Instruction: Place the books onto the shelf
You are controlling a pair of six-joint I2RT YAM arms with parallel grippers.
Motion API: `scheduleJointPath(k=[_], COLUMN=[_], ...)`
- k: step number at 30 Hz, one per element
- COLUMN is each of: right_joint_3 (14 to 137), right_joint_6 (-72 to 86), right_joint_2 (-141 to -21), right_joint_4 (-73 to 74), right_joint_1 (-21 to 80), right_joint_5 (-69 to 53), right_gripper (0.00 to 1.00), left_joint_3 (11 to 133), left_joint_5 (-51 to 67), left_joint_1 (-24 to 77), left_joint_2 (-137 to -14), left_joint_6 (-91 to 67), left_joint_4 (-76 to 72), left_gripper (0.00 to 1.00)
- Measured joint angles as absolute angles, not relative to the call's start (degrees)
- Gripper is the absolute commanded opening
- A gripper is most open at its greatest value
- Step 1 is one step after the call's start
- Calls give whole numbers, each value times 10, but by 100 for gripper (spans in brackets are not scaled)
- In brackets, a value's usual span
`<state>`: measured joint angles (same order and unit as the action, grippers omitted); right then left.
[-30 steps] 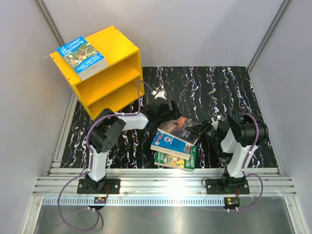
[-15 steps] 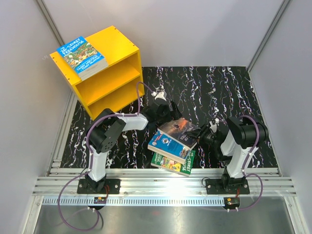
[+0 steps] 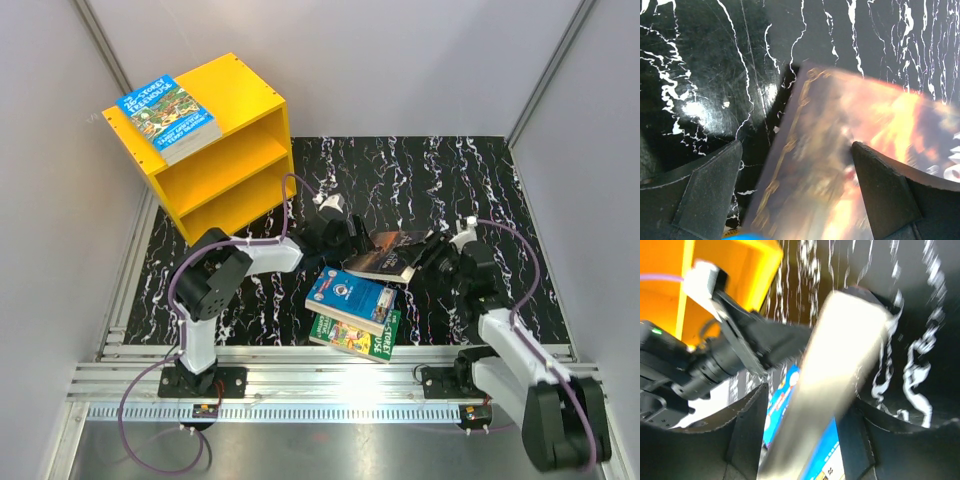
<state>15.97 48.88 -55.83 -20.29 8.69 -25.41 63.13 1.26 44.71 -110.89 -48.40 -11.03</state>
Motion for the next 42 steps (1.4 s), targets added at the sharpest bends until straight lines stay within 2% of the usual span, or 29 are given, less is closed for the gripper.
scheduleJointPath(k=[2,4,6,7,9,10,11,21,30,36,42], right_joint_3=[185,206,210,209,201,199,198,223,305,317,359], right_joint_6=[460,435,425,420,423,424,425,412,419,519,618], right_joint_2=[-505,-490,-504,-517,-546,-553,-556,-557,-490,-502,-610], right_joint_4=[-133,-82,-67,-59,-58,-62,-63,-23,83,-20,-161], right_joint_1=[87,87,87,86,86,85,85,85,85,96,158], right_joint_5=[-225,-209,-204,-203,-200,-200,-200,-207,-249,-297,-306], right_gripper=[61,51,27,19,10,2,0,0,0,0,0], left_joint_3=[631,631,631,631,631,631,631,611,604,615,627], left_joint_5=[13,13,13,12,12,10,8,-2,-100,-187,-269], left_joint_1=[448,448,449,450,452,453,454,458,495,526,540], left_joint_2=[-1107,-1107,-1107,-1107,-1107,-1107,-1106,-1059,-774,-601,-483], left_joint_6=[-484,-486,-486,-486,-485,-484,-483,-474,-419,-398,-388], left_joint_4=[-104,-99,-99,-98,-97,-96,-95,-48,110,213,342], left_gripper=[93,93,93,93,93,93,93,93,94,94,95])
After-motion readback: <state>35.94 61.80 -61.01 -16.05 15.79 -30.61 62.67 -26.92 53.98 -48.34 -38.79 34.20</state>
